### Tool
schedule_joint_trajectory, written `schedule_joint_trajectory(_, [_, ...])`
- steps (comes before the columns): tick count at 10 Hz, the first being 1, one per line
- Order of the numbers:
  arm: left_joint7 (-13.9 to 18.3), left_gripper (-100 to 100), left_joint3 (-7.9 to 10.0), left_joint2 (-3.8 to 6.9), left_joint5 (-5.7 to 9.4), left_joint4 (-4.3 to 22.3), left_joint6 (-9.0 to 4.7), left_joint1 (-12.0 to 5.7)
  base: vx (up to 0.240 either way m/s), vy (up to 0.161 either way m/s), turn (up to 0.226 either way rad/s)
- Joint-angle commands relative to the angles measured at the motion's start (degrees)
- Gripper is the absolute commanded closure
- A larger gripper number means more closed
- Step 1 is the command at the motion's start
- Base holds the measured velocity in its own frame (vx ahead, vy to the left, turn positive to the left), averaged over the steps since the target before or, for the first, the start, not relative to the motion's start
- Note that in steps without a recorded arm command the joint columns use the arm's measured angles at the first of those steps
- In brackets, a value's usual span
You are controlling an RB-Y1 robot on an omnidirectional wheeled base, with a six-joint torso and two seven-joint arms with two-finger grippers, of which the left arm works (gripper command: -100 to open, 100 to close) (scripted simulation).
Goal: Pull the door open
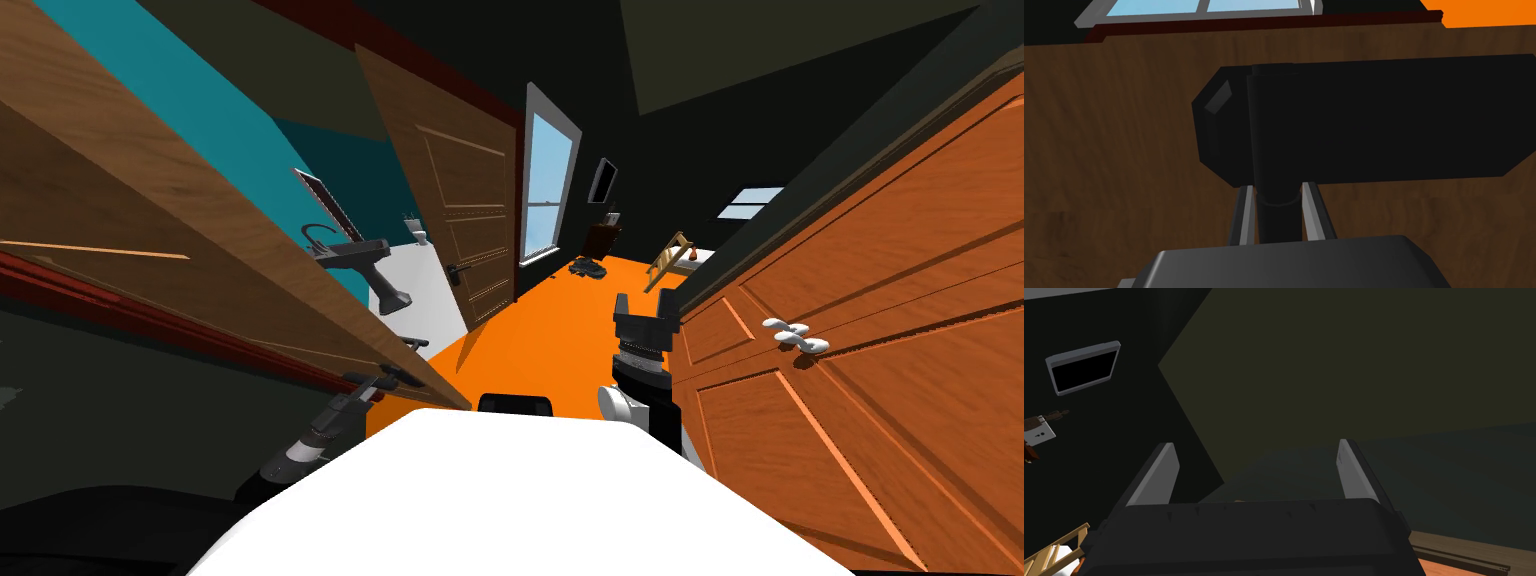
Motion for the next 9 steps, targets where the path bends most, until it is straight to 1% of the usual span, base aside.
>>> schedule_joint_trajectory(1, [0.0, 100, -0.65, -0.7, -0.79, 2.1, -2.61, 0.06, -0.024, 0.021, -0.059])
schedule_joint_trajectory(4, [0.3, 100, -0.58, -0.75, -1.28, 5.2, -6.19, 0.41, -0.031, 0.027, -0.045])
schedule_joint_trajectory(7, [0.5, 100, -0.49, -0.7, -1.69, 7.9, -9.28, 0.88, -0.056, 0.038, -0.029])
schedule_joint_trajectory(8, [0.6, 100, -0.43, -0.6, -1.9, 9.4, -10.97, 1.27, -0.078, 0.074, -0.016])
schedule_joint_trajectory(9, [0.7, 100, -0.4, -0.52, -1.97, 10.0, -11.59, 1.5, -0.108, 0.069, -0.007])
